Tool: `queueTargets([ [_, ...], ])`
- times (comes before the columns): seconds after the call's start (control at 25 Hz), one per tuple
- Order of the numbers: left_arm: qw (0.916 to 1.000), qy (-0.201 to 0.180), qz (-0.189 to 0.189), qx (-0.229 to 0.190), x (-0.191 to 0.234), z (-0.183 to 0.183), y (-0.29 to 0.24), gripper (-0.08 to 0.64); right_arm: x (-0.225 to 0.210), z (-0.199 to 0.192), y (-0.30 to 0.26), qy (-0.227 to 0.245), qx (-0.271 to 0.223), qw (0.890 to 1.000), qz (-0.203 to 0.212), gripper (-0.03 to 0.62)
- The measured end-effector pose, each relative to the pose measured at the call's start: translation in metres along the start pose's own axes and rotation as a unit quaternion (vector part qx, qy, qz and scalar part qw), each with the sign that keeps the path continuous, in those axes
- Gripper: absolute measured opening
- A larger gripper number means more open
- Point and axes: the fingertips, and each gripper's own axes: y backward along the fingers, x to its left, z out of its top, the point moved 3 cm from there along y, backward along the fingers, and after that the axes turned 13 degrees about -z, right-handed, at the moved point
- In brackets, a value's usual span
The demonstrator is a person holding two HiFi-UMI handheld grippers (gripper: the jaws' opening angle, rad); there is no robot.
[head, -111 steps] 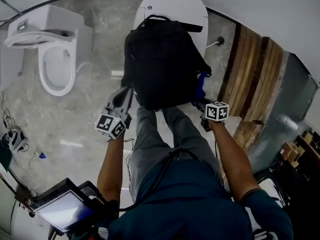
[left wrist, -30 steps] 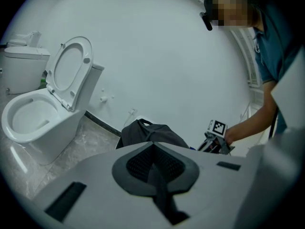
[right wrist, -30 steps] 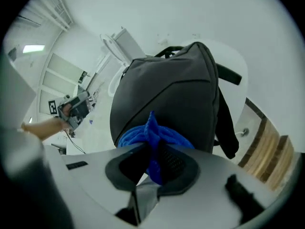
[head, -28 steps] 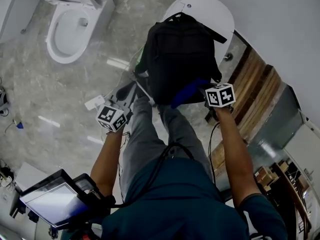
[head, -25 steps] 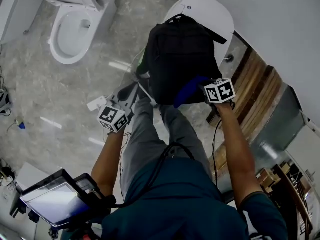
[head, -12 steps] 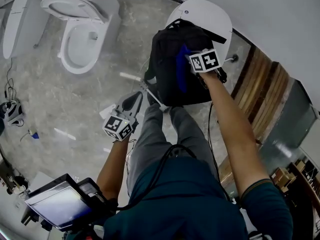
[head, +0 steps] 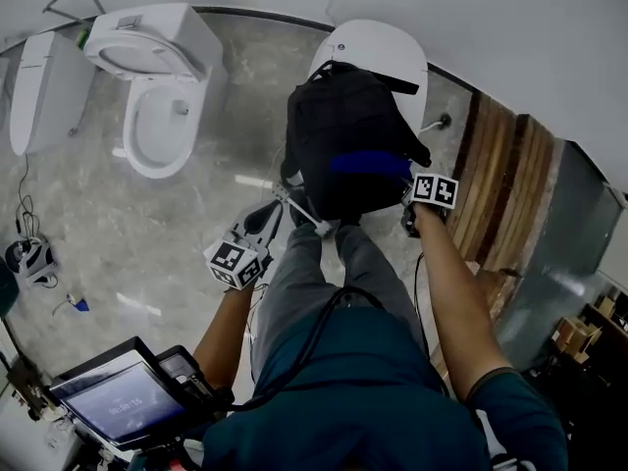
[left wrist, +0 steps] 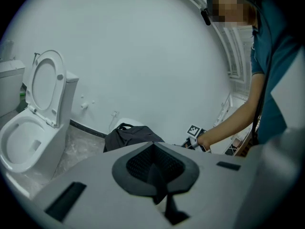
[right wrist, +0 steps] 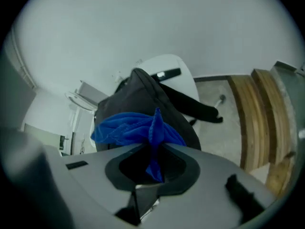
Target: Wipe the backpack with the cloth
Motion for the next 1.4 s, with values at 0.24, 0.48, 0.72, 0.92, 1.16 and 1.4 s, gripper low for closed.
queueTargets([
  [0.24,0.9986,-0.039,-0.031,0.014,-0.019,0.019,0.009,0.005,-0.011,-0.044,0.071,-0.057,-0.063,0.995,0.045,0.051],
  [0.48,0.9963,-0.077,-0.024,0.028,-0.038,0.026,0.039,0.005,0.031,-0.035,0.195,0.01,-0.245,0.957,0.154,0.051],
  [0.72,0.9924,-0.117,0.004,0.039,-0.121,-0.029,0.085,0.005,0.005,-0.133,0.27,0.05,-0.317,0.925,0.202,0.051],
  [0.92,0.9924,-0.115,0.022,0.036,-0.13,-0.028,0.085,0.005,-0.005,-0.142,0.281,0.06,-0.326,0.923,0.195,0.051],
  [1.16,0.9909,-0.131,0.029,-0.008,-0.226,-0.064,0.124,0.005,-0.051,-0.251,0.33,0.092,-0.352,0.913,0.185,0.052],
  [1.4,0.9868,-0.152,0.024,-0.049,-0.283,-0.062,0.157,0.005,-0.039,-0.298,0.365,0.113,-0.365,0.901,0.204,0.051],
])
